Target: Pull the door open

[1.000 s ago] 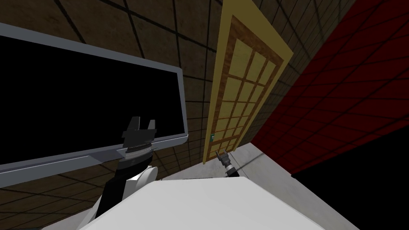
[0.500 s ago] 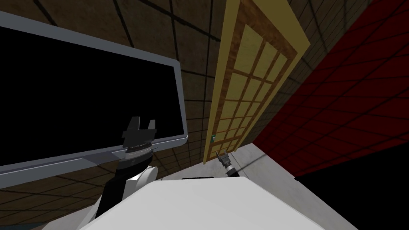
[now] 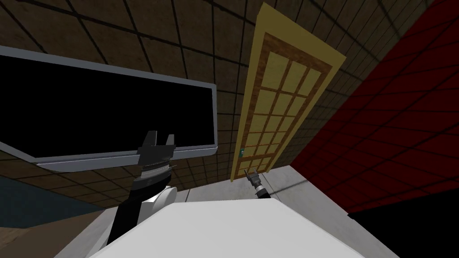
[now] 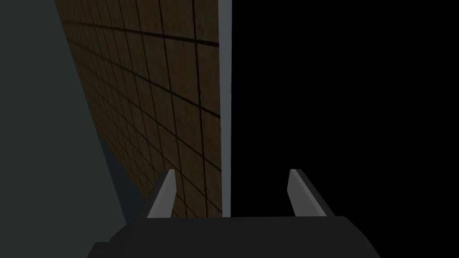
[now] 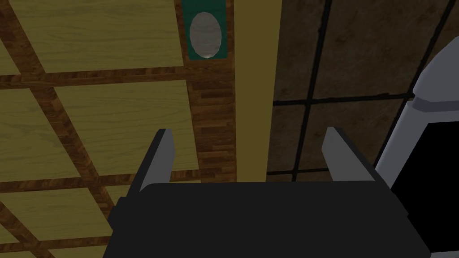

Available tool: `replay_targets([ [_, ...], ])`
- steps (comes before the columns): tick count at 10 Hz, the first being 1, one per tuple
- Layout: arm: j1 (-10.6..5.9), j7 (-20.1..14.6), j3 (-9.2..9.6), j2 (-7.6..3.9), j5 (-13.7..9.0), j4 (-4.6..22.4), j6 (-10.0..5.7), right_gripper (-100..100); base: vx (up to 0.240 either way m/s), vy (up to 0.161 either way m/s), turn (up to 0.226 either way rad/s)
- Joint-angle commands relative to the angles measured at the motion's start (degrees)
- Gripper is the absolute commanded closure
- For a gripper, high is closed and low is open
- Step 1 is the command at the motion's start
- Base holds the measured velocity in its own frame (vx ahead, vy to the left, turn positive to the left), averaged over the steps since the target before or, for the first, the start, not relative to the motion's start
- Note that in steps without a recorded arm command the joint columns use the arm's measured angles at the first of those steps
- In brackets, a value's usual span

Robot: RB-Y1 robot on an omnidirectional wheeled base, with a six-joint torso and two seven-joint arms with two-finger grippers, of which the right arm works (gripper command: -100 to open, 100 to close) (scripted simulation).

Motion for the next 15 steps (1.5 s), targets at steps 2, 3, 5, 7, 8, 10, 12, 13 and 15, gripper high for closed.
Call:
replay_targets([
  [2, -1.01, 0.77, -0.92, -1.32, -2.78, 2.37, -0.28, -100, -0.063, 0.017, 0.186],
  [3, -1.27, 0.95, -1.11, -1.54, -3.31, 2.95, -0.38, -100, 0.002, 0.008, 0.147],
  [5, -2.66, 1.93, -2.10, -2.72, -6.11, 6.05, -0.92, -100, 0.035, 0.017, 0.246],
  [7, -3.24, 2.34, -2.52, -3.21, -7.27, 7.33, -1.15, -100, 0.048, -0.002, 0.137],
  [8, -3.53, 2.54, -2.72, -3.45, -7.85, 7.97, -1.26, -100, 0.031, 0.005, 0.048],
  [10, -4.40, 3.14, -3.34, -4.18, -9.59, 9.88, -1.60, -100, 0.047, 0.007, 0.174],
  [12, -5.25, 3.74, -3.95, -4.90, -11.30, 11.76, -1.93, -100, 0.053, 0.002, 0.135],
  [13, -5.25, 3.74, -3.95, -4.90, -11.30, 11.76, -1.93, -100, 0.054, 0.000, 0.056],
  [15, -6.33, 4.49, -4.72, -5.81, -13.48, 14.15, -2.35, -100, 0.051, -0.001, 0.121],
])
